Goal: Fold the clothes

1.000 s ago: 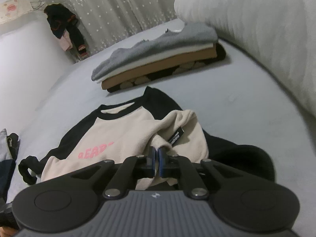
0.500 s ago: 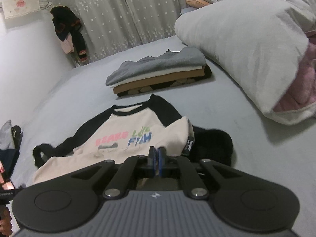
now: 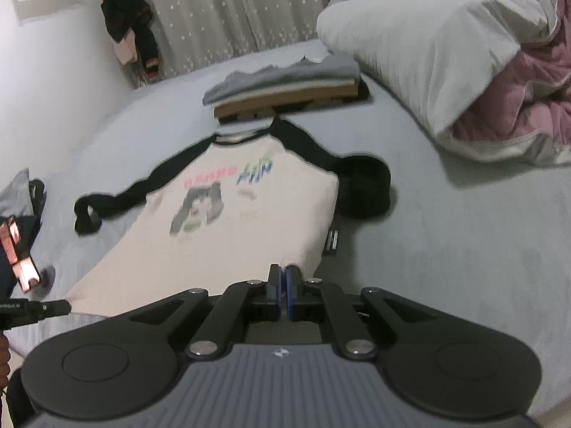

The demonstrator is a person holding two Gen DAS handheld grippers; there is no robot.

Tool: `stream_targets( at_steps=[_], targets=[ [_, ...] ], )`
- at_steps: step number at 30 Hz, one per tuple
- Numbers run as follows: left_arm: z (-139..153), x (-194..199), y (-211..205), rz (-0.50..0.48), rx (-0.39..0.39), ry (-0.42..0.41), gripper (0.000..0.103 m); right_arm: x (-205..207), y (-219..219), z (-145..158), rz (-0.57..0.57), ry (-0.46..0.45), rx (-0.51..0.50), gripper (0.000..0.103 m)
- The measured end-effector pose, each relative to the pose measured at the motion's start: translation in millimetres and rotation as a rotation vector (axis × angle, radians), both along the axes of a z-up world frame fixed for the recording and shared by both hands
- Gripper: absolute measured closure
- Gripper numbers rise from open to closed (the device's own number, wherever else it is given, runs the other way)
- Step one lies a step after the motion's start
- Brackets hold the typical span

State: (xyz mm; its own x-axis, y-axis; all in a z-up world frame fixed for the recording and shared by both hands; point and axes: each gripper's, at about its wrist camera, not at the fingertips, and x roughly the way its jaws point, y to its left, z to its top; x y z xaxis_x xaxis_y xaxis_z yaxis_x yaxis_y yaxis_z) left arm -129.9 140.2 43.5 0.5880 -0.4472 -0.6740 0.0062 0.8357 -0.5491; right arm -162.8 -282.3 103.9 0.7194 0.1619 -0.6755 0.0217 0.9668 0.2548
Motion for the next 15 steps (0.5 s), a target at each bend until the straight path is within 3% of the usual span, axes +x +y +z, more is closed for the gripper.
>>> stream_targets(
  at_steps=[4,8,9,10,12,13,15],
  targets=[
    [-15,-4,3,0.028,0.026,0.037,0.103,-7,0,-21,-0.017,0.046,0.006,0.100],
    [-21,-10,5,0.033,0.063,0.014,0.098,-11,-7,-38,-0.069,0.073,0.027,0.095],
    [-21,-12,6,0.031,0.063,0.002,0.089,-13,-11,-40,-0.087,0.074,0.037,0.095],
    [-22,-15,7,0.028,0.062,-0.011,0.073,-16,-15,-41,-0.106,0.071,0.050,0.094],
    [-21,-18,7,0.015,0.065,-0.041,0.053,-22,-22,-43,-0.126,0.068,0.061,0.083],
    [-21,-19,7,0.008,0.068,-0.056,0.050,-26,-25,-44,-0.131,0.064,0.061,0.072],
    [-20,-22,2,-0.015,0.091,-0.082,0.044,-31,-29,-48,-0.138,0.059,0.042,0.066]
  ],
)
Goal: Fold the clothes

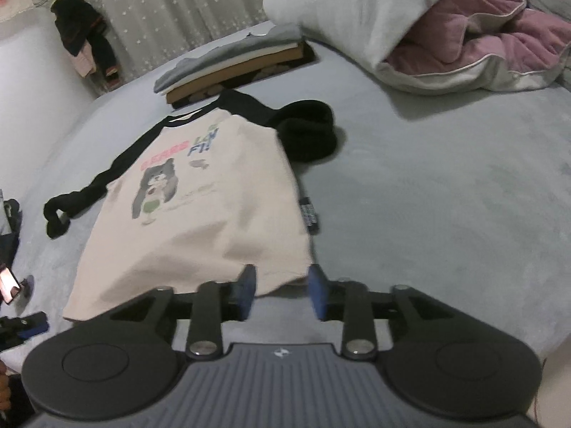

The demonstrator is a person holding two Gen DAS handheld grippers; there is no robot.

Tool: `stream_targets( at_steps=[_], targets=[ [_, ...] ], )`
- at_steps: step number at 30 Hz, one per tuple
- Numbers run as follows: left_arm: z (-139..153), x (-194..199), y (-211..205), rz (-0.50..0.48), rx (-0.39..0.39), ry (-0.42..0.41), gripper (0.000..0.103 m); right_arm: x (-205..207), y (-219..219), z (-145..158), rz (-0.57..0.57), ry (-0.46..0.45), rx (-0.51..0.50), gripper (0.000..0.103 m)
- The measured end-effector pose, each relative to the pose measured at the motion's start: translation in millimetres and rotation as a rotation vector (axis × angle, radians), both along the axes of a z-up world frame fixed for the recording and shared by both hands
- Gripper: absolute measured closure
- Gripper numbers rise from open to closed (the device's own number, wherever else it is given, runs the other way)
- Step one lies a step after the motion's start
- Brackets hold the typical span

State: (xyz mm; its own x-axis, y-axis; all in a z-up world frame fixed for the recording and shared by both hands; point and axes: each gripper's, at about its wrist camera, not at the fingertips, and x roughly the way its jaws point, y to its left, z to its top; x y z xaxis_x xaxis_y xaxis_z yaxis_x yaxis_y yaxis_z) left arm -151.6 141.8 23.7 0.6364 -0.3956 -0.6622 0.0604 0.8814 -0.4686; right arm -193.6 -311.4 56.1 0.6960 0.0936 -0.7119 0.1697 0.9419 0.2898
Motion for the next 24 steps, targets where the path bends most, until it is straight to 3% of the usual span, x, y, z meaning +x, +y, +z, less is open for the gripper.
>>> stream_targets(
  at_steps=[6,9,13,18,24],
  targets=[
    [-1,-6,-23,-0.078,0.109,-0.055,0.043,4,5,-22,0.029,0.051,-0.081,0.065],
    [-3,-10,-36,-0.123,0.237,-0.084,0.043,10,22,-36,0.070,0.074,-0.199,0.065],
    [-9,-13,-47,-0.134,0.355,-0.114,0.045,12,31,-47,0.074,0.063,-0.267,0.065],
    [-18,-7,-52,-0.098,0.375,-0.135,0.054,13,29,-52,0.041,0.030,-0.265,0.066],
    [-27,-7,-54,-0.011,0.331,-0.171,0.062,11,26,-54,-0.008,-0.037,-0.255,0.068]
  ],
)
